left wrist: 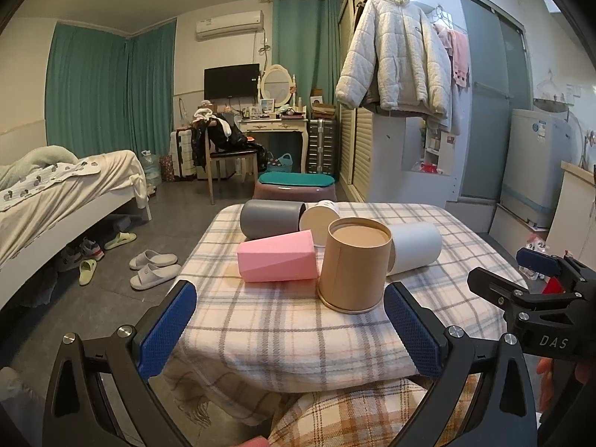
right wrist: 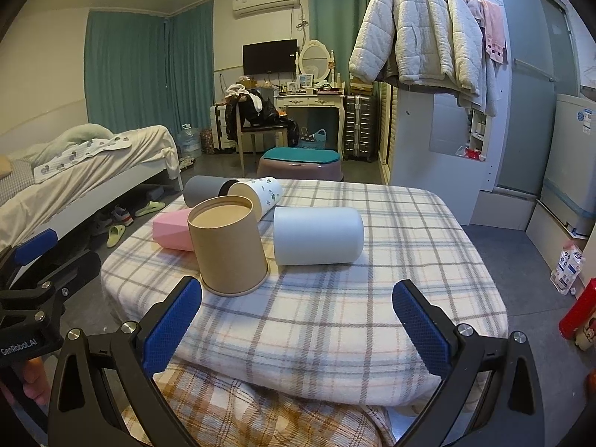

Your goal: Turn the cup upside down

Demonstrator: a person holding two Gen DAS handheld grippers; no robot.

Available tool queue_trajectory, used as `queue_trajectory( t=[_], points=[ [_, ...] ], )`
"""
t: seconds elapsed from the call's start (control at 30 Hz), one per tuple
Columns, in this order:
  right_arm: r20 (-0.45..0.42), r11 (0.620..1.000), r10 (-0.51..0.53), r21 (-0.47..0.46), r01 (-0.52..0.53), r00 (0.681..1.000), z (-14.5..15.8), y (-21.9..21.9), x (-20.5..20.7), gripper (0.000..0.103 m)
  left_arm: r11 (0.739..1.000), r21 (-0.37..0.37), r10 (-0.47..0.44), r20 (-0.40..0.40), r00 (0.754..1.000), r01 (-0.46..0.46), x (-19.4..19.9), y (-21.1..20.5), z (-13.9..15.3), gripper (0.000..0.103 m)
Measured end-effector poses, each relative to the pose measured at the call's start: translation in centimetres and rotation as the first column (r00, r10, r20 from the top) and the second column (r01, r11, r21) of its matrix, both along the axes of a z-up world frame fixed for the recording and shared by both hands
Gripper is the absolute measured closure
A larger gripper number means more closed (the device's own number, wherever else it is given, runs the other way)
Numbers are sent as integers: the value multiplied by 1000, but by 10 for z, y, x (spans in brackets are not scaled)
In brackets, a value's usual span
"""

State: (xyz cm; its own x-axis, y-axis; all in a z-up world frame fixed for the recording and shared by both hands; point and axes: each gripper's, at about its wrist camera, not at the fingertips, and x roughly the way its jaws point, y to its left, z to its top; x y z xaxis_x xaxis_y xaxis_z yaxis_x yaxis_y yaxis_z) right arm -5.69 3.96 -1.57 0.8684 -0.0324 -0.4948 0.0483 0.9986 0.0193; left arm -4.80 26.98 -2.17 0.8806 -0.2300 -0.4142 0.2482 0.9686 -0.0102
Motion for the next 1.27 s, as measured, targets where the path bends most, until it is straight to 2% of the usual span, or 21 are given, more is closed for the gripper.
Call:
queue_trajectory(
  t=[1.27],
  points=[
    [-28,1000,9,-6,-9,1000,-7,3,2,0,1000,25,5,-1,1000,-5,-1,-3,0,0]
  ],
)
